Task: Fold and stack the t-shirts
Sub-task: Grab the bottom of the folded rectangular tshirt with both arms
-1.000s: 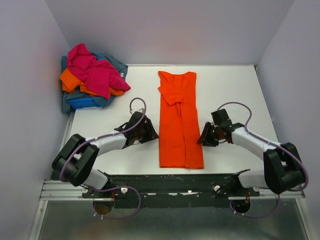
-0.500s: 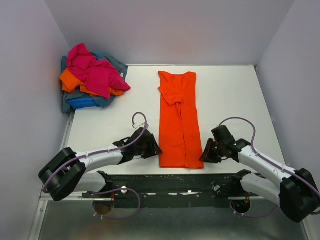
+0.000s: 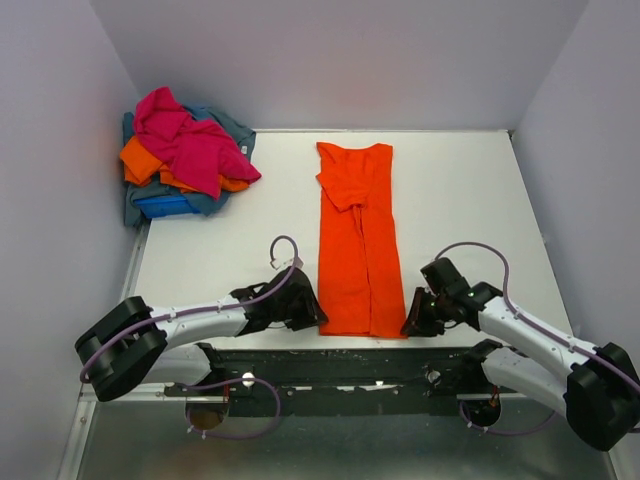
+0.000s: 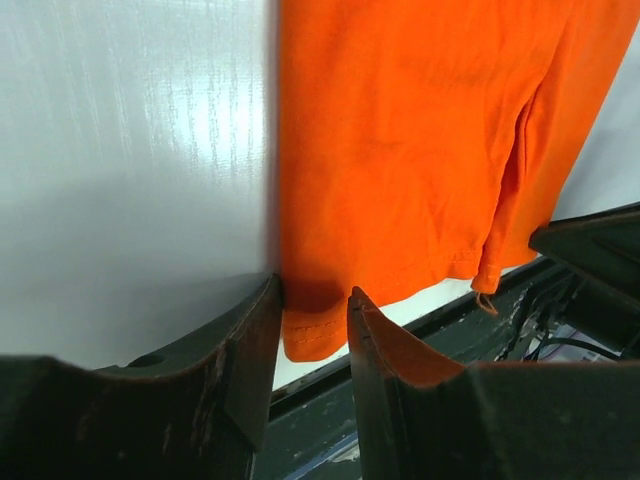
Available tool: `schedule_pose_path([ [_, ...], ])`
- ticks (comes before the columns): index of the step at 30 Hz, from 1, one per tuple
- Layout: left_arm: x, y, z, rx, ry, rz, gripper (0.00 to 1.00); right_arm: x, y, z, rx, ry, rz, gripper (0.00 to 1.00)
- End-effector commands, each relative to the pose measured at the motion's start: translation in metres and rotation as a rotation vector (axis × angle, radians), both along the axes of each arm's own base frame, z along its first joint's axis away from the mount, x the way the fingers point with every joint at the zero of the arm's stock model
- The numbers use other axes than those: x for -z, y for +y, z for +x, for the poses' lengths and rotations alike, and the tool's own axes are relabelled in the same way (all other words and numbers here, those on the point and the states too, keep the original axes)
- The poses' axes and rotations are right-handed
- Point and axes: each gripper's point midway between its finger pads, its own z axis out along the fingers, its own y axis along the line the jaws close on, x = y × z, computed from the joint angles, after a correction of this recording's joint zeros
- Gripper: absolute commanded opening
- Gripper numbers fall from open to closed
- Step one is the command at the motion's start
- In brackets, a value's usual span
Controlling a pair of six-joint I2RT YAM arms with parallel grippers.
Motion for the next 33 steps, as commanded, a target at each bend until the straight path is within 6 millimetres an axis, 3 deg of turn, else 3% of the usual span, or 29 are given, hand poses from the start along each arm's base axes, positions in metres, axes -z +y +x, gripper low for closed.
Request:
schedule_pose_path([
  [1, 0.013, 0.012, -0.012, -0.008, 0.048, 0.052, 0.42, 0.003, 0.008, -0.014, -0.052, 0.040, 0.045, 0.29],
  [7, 0.018, 0.009, -0.016, 0.003, 0.072, 0.042, 0.31, 0.003, 0.011, -0.013, -0.060, 0.041, 0.050, 0.23],
  [10, 0.021, 0.016, -0.018, 0.013, 0.077, 0.090, 0.18, 0.000, 0.011, -0.012, -0.064, 0.034, 0.049, 0.16],
  [12, 0.020, 0.019, -0.017, 0.015, 0.068, 0.108, 0.01, -0.002, 0.010, -0.011, -0.063, 0.027, 0.044, 0.06],
  [13, 0.018, 0.021, -0.017, 0.013, 0.066, 0.113, 0.00, -0.003, 0.009, -0.012, -0.063, 0.026, 0.040, 0.01],
  [18, 0.015, 0.026, -0.019, 0.006, 0.064, 0.117, 0.01, -0.015, 0.009, -0.010, -0.058, -0.002, 0.048, 0.01],
  [19, 0.014, 0.025, -0.021, 0.014, 0.070, 0.109, 0.12, -0.017, 0.010, -0.010, -0.062, -0.008, 0.060, 0.01],
  [20, 0.014, 0.024, -0.022, 0.017, 0.074, 0.102, 0.34, -0.018, 0.010, -0.010, -0.061, -0.007, 0.061, 0.01],
  [21, 0.015, 0.023, -0.025, 0.026, 0.083, 0.095, 0.48, -0.019, 0.011, -0.011, -0.066, -0.009, 0.067, 0.01],
  [22, 0.014, 0.021, -0.025, 0.028, 0.085, 0.084, 0.53, -0.018, 0.011, -0.011, -0.064, -0.006, 0.064, 0.01],
  [23, 0.016, 0.023, -0.027, 0.028, 0.088, 0.083, 0.53, -0.018, 0.011, -0.011, -0.065, -0.005, 0.065, 0.01],
  [28, 0.023, 0.022, -0.030, 0.019, 0.105, 0.068, 0.31, -0.012, 0.013, -0.012, -0.066, 0.007, 0.076, 0.01],
  [33, 0.025, 0.012, -0.033, 0.051, 0.120, 0.062, 0.24, -0.013, 0.013, -0.011, -0.068, 0.006, 0.076, 0.01],
])
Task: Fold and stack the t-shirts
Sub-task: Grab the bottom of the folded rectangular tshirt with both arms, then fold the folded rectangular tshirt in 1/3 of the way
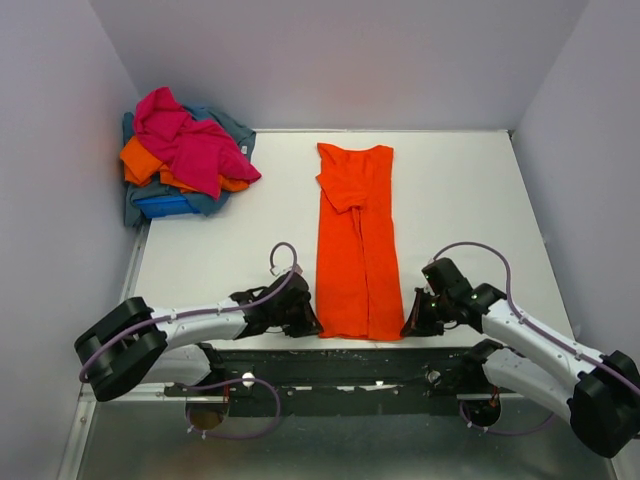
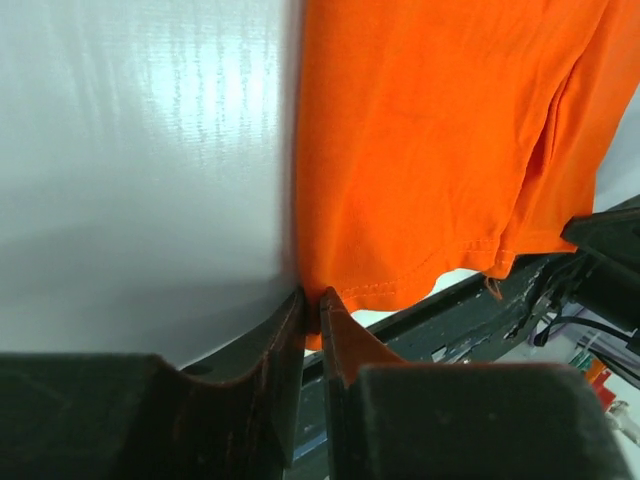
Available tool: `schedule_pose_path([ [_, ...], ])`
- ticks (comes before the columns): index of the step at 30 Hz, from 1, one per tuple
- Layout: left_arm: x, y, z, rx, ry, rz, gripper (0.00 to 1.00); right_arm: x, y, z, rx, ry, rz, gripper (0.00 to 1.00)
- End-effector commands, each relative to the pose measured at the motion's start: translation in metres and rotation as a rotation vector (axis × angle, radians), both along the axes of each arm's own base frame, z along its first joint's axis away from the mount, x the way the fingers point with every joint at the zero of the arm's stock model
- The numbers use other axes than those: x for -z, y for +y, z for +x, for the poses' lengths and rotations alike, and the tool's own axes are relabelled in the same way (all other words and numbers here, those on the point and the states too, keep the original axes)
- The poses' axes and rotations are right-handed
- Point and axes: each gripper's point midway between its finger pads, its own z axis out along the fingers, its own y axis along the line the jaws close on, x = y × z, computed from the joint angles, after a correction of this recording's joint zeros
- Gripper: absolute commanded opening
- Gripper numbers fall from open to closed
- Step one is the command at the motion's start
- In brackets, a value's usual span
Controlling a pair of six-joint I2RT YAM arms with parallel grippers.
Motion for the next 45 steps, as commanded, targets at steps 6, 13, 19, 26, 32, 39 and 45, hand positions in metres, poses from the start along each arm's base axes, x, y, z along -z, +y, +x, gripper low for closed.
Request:
schedule_pose_path([
  [6, -0.003, 0.012, -0.004, 0.042, -0.019, 0.106, 0.00, -0.021, 0.003, 0.005, -0.032, -0.034, 0.005, 0.01],
  [13, -0.058, 0.002, 0.032, 0.032, -0.135, 0.065, 0.00, -0.063, 0.004, 0.040, 0.004, -0.177, -0.023, 0.01],
  [19, -0.110, 0.000, 0.105, -0.073, -0.266, -0.002, 0.00, -0.097, 0.011, 0.090, 0.051, -0.271, -0.057, 0.01],
  [26, -0.123, 0.008, 0.190, -0.176, -0.341, 0.023, 0.00, -0.106, 0.013, 0.169, 0.117, -0.277, -0.066, 0.01],
  [32, -0.104, 0.004, 0.242, -0.217, -0.305, 0.067, 0.00, -0.100, 0.008, 0.231, 0.156, -0.265, -0.100, 0.01],
  [39, -0.097, 0.001, 0.279, -0.239, -0.305, 0.062, 0.00, -0.086, 0.010, 0.280, 0.138, -0.234, -0.133, 0.01],
  [45, -0.087, -0.003, 0.296, -0.234, -0.303, 0.049, 0.00, -0.076, 0.003, 0.303, 0.151, -0.216, -0.143, 0.01],
])
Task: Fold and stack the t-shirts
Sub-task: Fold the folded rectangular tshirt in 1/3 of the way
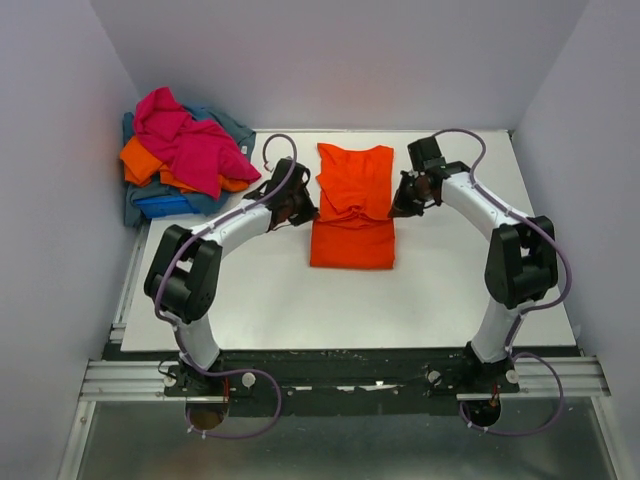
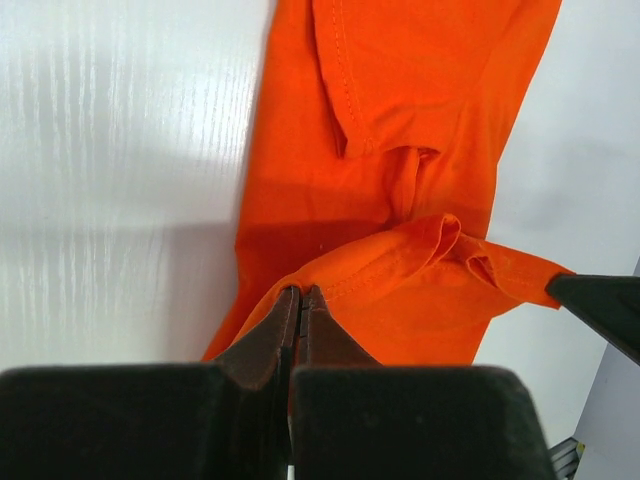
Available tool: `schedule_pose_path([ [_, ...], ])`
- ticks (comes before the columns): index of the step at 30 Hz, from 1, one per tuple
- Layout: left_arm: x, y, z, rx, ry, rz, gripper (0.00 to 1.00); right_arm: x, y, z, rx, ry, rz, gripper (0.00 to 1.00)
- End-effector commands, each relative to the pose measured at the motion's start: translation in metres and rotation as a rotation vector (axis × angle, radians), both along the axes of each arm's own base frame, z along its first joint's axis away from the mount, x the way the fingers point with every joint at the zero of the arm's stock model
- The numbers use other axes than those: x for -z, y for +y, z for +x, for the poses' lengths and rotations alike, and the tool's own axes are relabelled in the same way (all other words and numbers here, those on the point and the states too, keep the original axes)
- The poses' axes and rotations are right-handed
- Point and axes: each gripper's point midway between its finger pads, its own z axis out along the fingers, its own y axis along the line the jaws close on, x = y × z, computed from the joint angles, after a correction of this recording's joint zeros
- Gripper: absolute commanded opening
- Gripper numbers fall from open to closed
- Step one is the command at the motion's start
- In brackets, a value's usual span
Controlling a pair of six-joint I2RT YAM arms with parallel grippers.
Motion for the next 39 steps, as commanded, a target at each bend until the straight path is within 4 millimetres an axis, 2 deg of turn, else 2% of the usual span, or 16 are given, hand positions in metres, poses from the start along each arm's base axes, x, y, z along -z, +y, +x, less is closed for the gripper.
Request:
schedule_pose_path([
  [1, 0.000, -0.007, 0.017, 0.026, -0.027, -0.019, 0.00, 0.001, -0.011, 0.017, -0.002, -0.001, -0.015, 0.01],
  [5, 0.003, -0.005, 0.027, 0.013, -0.036, -0.016, 0.00, 0.001, -0.012, 0.029, -0.004, -0.004, -0.016, 0.01],
  [11, 0.012, 0.006, 0.051, -0.016, -0.046, -0.006, 0.00, 0.003, -0.012, 0.049, -0.001, -0.011, -0.003, 0.01],
  [13, 0.012, 0.000, 0.056, 0.010, -0.050, -0.026, 0.03, 0.006, -0.010, 0.056, -0.006, -0.006, 0.008, 0.01],
  [14, 0.012, -0.004, 0.061, 0.030, -0.056, -0.032, 0.27, 0.012, -0.013, 0.060, 0.003, 0.007, -0.003, 0.11],
  [15, 0.015, -0.007, 0.062, 0.046, -0.042, -0.032, 0.49, 0.012, -0.015, 0.063, 0.016, 0.011, -0.010, 0.34],
  [16, 0.016, -0.009, 0.062, 0.061, -0.038, -0.030, 0.58, 0.013, -0.019, 0.065, 0.023, 0.010, -0.023, 0.49],
  [17, 0.018, -0.008, 0.061, 0.069, -0.032, -0.019, 0.65, 0.015, -0.022, 0.062, 0.031, 0.016, -0.030, 0.59],
  [18, 0.016, -0.006, 0.058, 0.073, -0.036, -0.014, 0.71, 0.014, -0.025, 0.057, 0.031, 0.012, -0.032, 0.61],
  [21, 0.008, 0.008, 0.045, 0.066, -0.069, 0.019, 0.72, 0.011, -0.030, 0.034, 0.031, -0.016, -0.025, 0.60],
  [24, 0.003, 0.017, 0.021, 0.077, -0.072, 0.033, 0.71, 0.015, -0.032, 0.000, 0.017, -0.026, 0.001, 0.54],
  [25, 0.004, 0.018, 0.012, 0.087, -0.065, 0.028, 0.69, 0.022, -0.032, -0.013, 0.005, -0.025, 0.017, 0.50],
  [28, 0.014, 0.021, -0.021, 0.103, -0.033, 0.029, 0.64, 0.038, -0.025, -0.051, -0.043, -0.005, 0.083, 0.45],
  [30, 0.022, 0.021, -0.039, 0.114, -0.016, 0.016, 0.61, 0.046, -0.024, -0.065, -0.055, 0.011, 0.099, 0.44],
  [33, 0.032, 0.015, -0.060, 0.140, 0.007, -0.016, 0.53, 0.058, -0.023, -0.075, -0.071, 0.032, 0.103, 0.41],
  [39, 0.054, 0.008, -0.074, 0.160, 0.057, -0.005, 0.50, 0.075, -0.015, -0.080, -0.101, 0.078, 0.138, 0.39],
])
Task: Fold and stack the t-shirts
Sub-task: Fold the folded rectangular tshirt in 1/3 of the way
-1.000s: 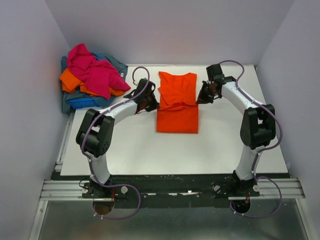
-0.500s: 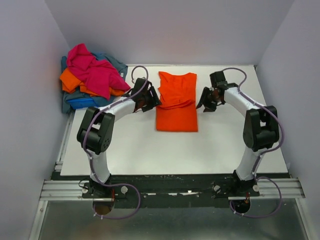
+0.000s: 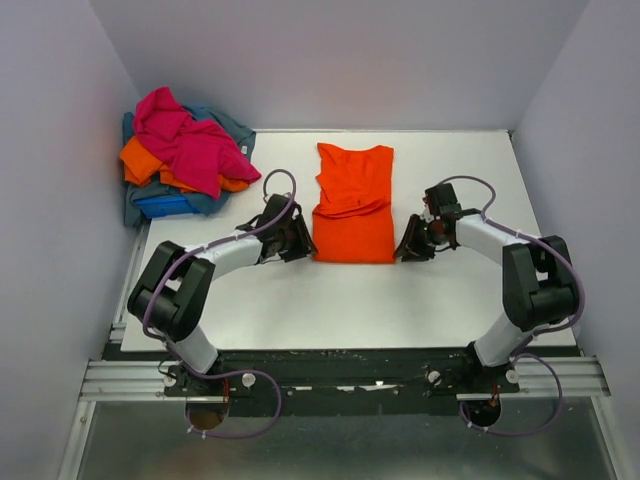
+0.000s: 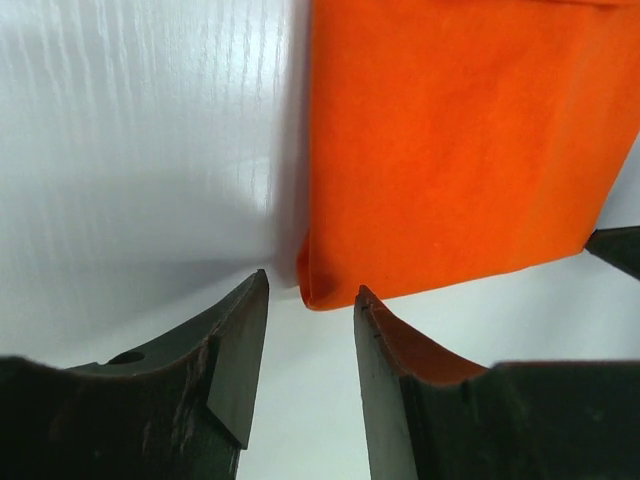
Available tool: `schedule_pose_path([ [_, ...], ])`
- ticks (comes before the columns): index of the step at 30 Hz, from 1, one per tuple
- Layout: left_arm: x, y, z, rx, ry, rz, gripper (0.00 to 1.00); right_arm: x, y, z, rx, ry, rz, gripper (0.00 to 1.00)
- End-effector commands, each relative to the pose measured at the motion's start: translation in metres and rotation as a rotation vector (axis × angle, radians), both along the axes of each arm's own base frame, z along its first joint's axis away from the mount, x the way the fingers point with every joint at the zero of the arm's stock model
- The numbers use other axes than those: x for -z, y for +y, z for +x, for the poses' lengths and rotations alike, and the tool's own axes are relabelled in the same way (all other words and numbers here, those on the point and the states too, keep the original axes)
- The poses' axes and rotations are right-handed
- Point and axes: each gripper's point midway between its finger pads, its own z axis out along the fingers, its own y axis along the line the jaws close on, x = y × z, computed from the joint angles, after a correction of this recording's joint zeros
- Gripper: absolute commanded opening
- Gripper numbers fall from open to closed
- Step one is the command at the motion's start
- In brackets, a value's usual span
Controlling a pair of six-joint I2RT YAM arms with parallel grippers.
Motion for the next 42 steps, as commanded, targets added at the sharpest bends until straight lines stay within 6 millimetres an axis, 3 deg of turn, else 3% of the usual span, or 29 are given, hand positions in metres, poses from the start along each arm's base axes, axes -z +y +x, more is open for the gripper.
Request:
schedule_pose_path([
  [1, 0.002, -0.013, -0.002, 0.025, -0.002, -0.033, 0.50, 0.006, 0.013, 0.005, -0.048, -0.024, 0.056, 0.39],
  [8, 0.008, -0.013, -0.001, 0.027, 0.019, -0.001, 0.47, 0.011, 0.015, 0.006, -0.055, -0.006, 0.063, 0.38],
  [12, 0.010, -0.010, -0.003, 0.022, 0.022, 0.013, 0.45, 0.021, 0.018, -0.004, -0.061, 0.027, 0.078, 0.34],
  [16, 0.015, -0.010, -0.006, 0.027, 0.041, 0.011, 0.43, 0.025, 0.022, -0.009, -0.069, 0.036, 0.086, 0.26],
  [19, 0.017, -0.016, -0.009, 0.040, 0.049, -0.012, 0.42, 0.024, 0.022, -0.010, -0.070, 0.035, 0.083, 0.13],
  [22, 0.019, -0.021, -0.012, 0.054, 0.056, -0.027, 0.36, 0.020, 0.021, -0.010, -0.070, 0.033, 0.078, 0.01],
  [28, 0.018, -0.043, -0.020, 0.053, 0.045, -0.188, 0.19, 0.013, 0.017, -0.015, -0.061, 0.016, 0.066, 0.01],
  [32, 0.022, -0.042, -0.022, 0.053, 0.042, -0.137, 0.00, 0.011, 0.017, -0.019, -0.063, 0.015, 0.070, 0.01],
  [33, 0.022, -0.040, -0.022, 0.055, 0.041, -0.120, 0.00, 0.011, 0.017, -0.020, -0.063, 0.017, 0.071, 0.01],
  [35, 0.016, -0.037, -0.020, 0.053, 0.026, -0.100, 0.00, 0.008, 0.016, -0.019, -0.062, 0.006, 0.066, 0.01],
  [38, -0.008, -0.036, -0.010, 0.072, -0.007, -0.059, 0.00, -0.009, 0.015, -0.011, -0.063, -0.005, 0.047, 0.01],
  [42, -0.060, -0.028, 0.006, 0.080, -0.084, 0.022, 0.00, -0.066, 0.010, 0.002, -0.045, -0.118, 0.031, 0.01],
])
